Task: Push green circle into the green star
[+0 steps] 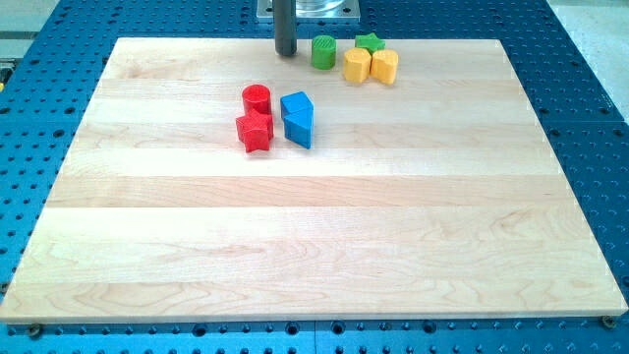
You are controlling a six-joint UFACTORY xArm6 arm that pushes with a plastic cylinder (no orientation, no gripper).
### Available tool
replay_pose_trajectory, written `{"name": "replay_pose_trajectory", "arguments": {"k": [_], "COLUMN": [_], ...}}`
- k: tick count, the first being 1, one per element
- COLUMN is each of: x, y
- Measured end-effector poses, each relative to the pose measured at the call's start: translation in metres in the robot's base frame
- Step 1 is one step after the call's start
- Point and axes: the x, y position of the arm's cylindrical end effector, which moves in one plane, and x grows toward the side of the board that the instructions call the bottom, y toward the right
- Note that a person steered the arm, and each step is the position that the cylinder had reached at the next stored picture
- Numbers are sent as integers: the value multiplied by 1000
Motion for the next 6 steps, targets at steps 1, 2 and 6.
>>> {"name": "replay_pose_trajectory", "arguments": {"k": [1,2,6], "x": [29,22,-19], "y": [7,13,39]}}
